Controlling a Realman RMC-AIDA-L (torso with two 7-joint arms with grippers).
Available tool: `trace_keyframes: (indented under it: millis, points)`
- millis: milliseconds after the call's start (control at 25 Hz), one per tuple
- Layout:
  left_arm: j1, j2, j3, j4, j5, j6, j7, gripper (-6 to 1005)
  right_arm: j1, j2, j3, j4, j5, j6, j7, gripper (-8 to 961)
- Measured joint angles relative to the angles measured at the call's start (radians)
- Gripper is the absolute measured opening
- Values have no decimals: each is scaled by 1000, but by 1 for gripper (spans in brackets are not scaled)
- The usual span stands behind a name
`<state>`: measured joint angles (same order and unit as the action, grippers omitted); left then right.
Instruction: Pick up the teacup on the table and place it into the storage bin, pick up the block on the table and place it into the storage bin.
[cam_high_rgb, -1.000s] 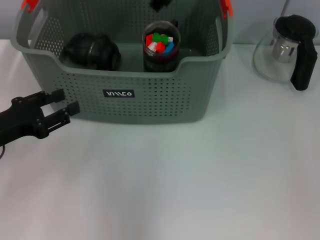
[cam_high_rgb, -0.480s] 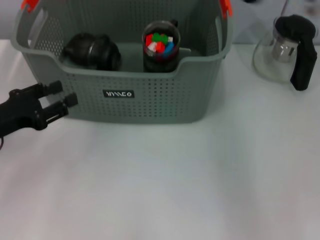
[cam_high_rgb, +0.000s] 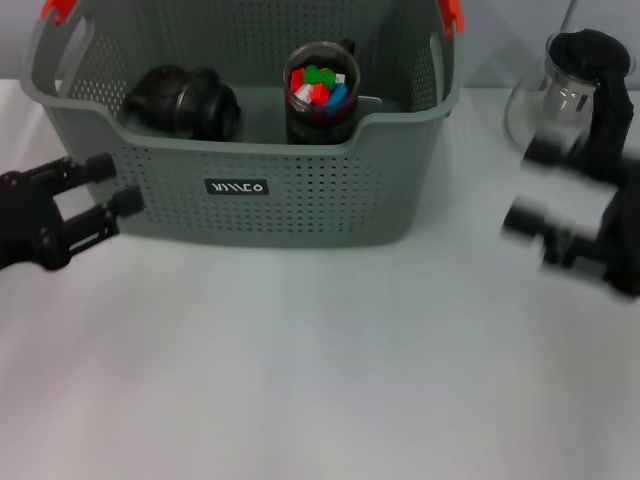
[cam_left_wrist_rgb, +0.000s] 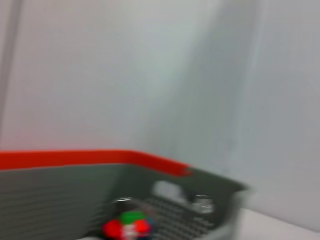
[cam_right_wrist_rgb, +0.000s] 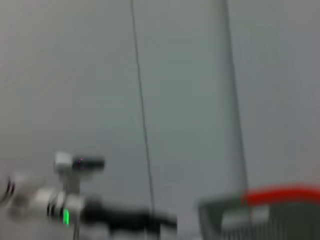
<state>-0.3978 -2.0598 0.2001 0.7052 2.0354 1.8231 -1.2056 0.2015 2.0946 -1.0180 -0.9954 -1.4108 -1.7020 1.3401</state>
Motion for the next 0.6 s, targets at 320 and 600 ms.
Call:
trace_keyframes:
  millis: [320, 600]
  points:
    - [-1, -4, 87, 69, 160, 120, -22, 588, 114, 5, -5, 187, -251, 28, -28, 734]
    - [-3, -20, 138, 26, 182, 77, 119, 781, 230, 5, -95, 339, -343, 179, -161, 862]
